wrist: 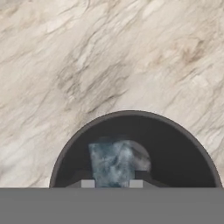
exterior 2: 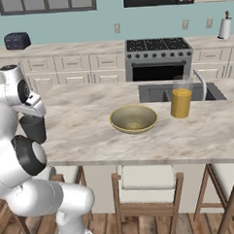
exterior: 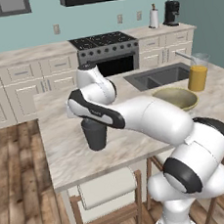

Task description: There are two ice cubes in the ice bowl. Place both ice cubes in the glass cup.

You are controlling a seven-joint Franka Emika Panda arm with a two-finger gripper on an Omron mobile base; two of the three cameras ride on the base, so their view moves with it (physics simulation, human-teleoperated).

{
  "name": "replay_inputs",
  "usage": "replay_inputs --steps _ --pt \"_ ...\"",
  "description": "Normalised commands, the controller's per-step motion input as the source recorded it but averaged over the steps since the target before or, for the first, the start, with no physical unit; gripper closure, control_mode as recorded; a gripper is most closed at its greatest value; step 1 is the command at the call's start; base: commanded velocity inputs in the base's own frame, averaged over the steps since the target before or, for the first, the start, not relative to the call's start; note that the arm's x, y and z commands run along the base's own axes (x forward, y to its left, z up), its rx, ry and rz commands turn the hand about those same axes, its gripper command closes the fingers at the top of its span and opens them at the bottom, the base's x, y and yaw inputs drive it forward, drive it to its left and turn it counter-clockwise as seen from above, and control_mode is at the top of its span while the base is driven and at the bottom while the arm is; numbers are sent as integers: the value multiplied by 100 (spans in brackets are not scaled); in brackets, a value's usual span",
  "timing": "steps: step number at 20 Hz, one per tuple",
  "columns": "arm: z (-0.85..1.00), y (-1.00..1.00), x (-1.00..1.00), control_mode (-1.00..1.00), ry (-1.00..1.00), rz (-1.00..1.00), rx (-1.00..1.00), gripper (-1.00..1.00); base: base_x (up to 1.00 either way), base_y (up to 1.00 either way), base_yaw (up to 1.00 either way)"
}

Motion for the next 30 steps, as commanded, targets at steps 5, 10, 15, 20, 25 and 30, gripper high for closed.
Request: replay_inputs --steps 5,10,15,20,25,30 --pt "0 0 23 -100 0 0 0 100 0 0 0" --pt "-3 0 15 -100 0 0 0 100 0 0 0" --pt "-2 0 -14 -100 0 2 0 100 0 0 0" --pt "0 0 -10 -100 0 1 0 100 0 0 0" --pt "0 0 0 -100 -2 1 0 100 0 0 0" --pt "8 -2 0 -100 -7 1 0 -100 0 0 0"
